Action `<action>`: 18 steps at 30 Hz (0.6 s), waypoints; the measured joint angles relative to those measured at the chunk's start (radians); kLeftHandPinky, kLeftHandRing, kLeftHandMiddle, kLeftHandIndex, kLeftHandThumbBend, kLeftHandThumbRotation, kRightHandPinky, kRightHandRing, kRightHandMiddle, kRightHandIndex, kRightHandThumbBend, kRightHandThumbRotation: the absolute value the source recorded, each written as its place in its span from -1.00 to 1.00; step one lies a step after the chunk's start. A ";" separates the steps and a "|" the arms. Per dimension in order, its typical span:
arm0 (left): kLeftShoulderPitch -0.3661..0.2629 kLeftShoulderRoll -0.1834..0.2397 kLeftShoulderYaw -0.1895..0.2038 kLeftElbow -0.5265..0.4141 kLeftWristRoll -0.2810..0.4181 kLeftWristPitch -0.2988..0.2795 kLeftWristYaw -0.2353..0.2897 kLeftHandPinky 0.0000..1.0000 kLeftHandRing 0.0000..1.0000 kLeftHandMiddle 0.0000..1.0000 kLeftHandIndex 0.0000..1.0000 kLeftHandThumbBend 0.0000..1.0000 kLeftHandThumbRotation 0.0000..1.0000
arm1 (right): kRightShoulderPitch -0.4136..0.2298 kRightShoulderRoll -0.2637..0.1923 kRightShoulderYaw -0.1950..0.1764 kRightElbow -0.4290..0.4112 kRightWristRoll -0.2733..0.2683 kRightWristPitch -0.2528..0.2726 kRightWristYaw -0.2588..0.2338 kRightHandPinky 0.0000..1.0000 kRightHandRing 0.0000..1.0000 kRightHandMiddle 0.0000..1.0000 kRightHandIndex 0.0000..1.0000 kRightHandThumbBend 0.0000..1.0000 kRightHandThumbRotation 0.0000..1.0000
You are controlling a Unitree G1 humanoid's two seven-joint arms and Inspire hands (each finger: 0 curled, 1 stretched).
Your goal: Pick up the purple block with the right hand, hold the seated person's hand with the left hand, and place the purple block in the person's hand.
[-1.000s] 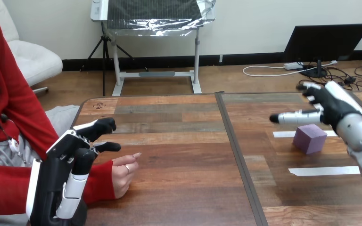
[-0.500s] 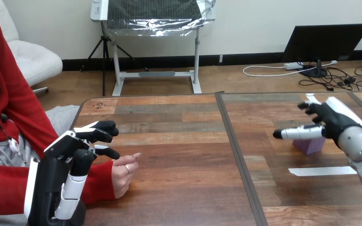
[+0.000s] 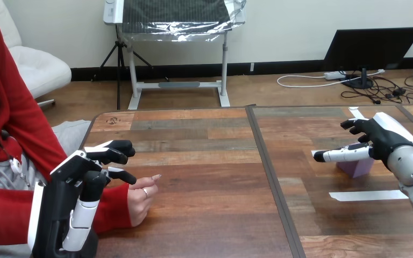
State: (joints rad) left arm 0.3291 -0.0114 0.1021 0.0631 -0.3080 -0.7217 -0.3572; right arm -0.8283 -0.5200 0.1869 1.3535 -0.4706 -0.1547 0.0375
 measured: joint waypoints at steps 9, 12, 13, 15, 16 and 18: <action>0.000 0.000 0.000 0.000 0.000 0.000 0.000 -0.12 0.35 0.33 -0.02 0.59 0.43 | 0.000 -0.007 0.007 0.000 -0.006 0.004 -0.001 0.44 0.73 0.78 0.71 1.00 -0.43; 0.000 0.000 0.000 0.000 0.000 0.000 0.000 -0.11 0.35 0.33 -0.02 0.60 0.42 | 0.000 -0.009 0.008 0.000 -0.006 0.004 -0.001 0.46 0.73 0.78 0.70 0.99 -0.47; 0.000 0.000 0.000 0.000 0.000 0.000 0.000 -0.11 0.35 0.33 -0.02 0.60 0.42 | 0.000 -0.010 0.008 0.000 -0.006 0.004 -0.001 0.46 0.73 0.78 0.70 0.99 -0.49; 0.000 0.000 0.000 0.001 0.000 0.000 0.000 -0.11 0.35 0.33 -0.02 0.60 0.41 | 0.000 -0.012 0.009 0.000 -0.007 0.004 0.000 0.47 0.73 0.78 0.70 0.98 -0.53; 0.000 0.000 0.000 0.001 0.000 0.000 0.000 -0.10 0.35 0.33 -0.02 0.60 0.41 | 0.000 -0.012 0.009 0.000 -0.007 0.004 0.000 0.48 0.73 0.78 0.71 0.97 -0.56; 0.000 0.000 0.000 0.001 -0.001 0.000 0.000 -0.10 0.35 0.33 -0.01 0.60 0.41 | 0.000 -0.013 0.010 0.000 -0.007 0.005 0.001 0.49 0.73 0.78 0.71 0.97 -0.58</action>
State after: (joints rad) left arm 0.3291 -0.0114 0.1020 0.0636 -0.3086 -0.7217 -0.3573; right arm -0.8283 -0.5333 0.1970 1.3535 -0.4781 -0.1502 0.0385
